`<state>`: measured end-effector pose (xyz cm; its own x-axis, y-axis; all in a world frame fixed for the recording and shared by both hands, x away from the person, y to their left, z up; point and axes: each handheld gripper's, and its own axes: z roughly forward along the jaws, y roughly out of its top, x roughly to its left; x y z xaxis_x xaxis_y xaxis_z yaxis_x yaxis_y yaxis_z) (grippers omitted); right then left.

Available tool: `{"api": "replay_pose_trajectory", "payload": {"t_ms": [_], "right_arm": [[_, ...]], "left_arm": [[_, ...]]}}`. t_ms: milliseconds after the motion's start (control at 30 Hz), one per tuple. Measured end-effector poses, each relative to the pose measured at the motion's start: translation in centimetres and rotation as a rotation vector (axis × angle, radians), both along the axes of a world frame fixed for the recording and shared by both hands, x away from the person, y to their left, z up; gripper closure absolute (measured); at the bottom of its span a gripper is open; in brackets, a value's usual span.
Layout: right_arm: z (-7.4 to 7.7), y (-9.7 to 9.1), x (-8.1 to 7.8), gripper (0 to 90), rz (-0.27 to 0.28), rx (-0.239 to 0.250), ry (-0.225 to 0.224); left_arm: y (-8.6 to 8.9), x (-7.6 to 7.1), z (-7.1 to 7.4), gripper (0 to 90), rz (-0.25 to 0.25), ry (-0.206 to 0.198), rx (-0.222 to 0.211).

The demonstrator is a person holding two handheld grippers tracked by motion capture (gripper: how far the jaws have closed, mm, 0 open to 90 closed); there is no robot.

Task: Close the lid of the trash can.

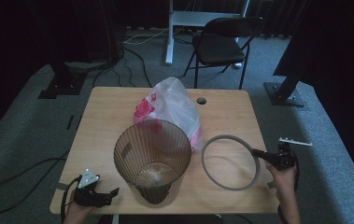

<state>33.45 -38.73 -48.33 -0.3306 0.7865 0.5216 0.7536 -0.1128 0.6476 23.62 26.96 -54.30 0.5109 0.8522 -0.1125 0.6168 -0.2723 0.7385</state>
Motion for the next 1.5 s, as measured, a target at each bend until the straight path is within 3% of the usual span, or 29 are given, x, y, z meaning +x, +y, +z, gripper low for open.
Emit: {"api": "replay_pose_trajectory", "payload": {"t_ms": [333, 667, 967, 1500], "right_arm": [[2.8, -0.7, -0.5, 83.7, -0.020, 0.017, -0.069], [6.7, -0.3, -0.2, 83.7, 0.004, 0.041, -0.152], [10.6, 1.5, 0.5, 83.7, 0.040, 0.039, -0.238], [15.6, 6.7, 2.5, 83.7, 0.174, 0.076, -0.333]], "left_arm": [[0.0, 0.0, 0.0, 0.9, -0.003, 0.002, 0.004], [0.0, 0.0, 0.0, 0.9, -0.001, 0.002, 0.005], [0.0, 0.0, 0.0, 0.9, -0.002, 0.002, 0.005], [0.0, 0.0, 0.0, 0.9, -0.001, 0.003, 0.003]]}}
